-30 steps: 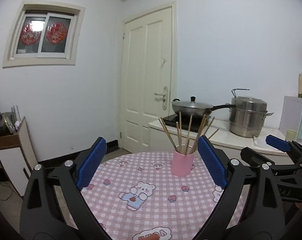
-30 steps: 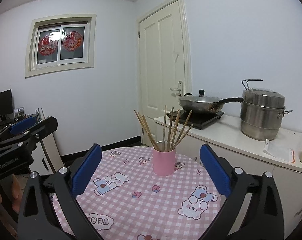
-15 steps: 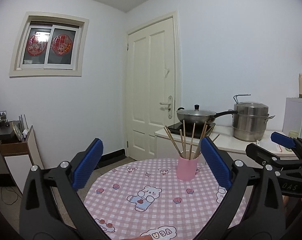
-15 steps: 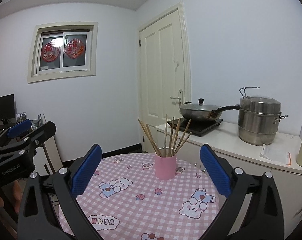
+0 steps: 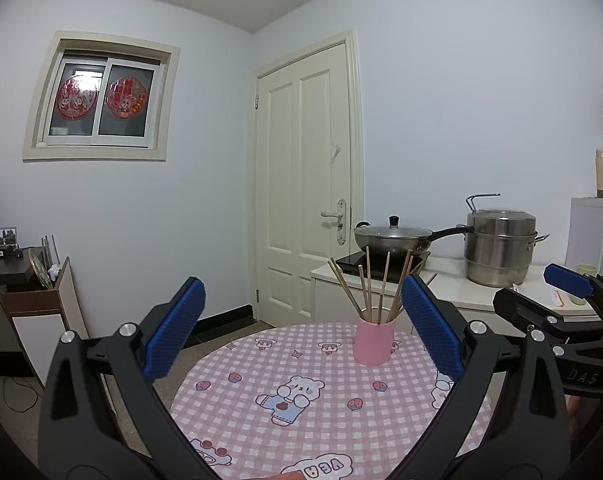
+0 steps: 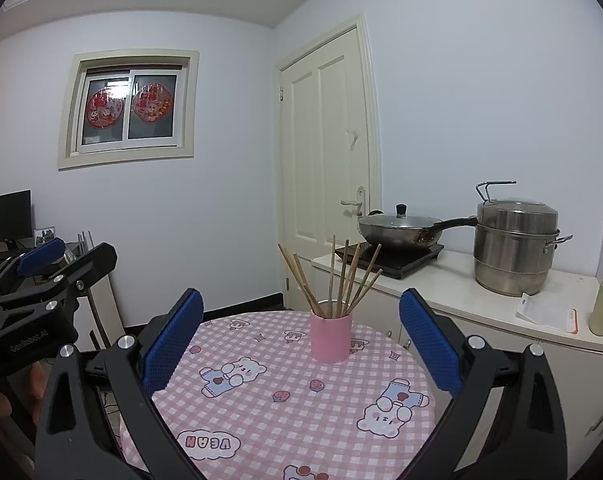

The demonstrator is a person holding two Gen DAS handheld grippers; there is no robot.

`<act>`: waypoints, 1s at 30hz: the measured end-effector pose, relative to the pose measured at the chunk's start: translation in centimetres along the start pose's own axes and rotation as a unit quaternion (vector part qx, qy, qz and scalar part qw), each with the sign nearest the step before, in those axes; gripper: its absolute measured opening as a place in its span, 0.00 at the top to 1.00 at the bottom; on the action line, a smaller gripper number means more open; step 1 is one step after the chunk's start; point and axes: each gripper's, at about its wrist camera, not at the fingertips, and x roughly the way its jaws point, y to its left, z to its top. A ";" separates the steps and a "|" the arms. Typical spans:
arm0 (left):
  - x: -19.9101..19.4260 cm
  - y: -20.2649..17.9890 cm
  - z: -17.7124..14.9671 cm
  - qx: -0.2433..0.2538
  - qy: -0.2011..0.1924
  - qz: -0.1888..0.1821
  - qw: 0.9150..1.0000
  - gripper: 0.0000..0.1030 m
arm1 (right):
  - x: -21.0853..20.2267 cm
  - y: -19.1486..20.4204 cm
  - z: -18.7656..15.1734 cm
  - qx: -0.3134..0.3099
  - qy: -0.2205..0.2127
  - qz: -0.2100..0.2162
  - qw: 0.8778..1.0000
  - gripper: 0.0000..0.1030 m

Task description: Organize utensils

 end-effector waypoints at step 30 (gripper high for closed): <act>-0.2 -0.3 -0.3 0.003 0.001 0.000 1.000 0.06 | -0.2 -0.1 0.0 0.002 0.002 0.001 1.000 0.08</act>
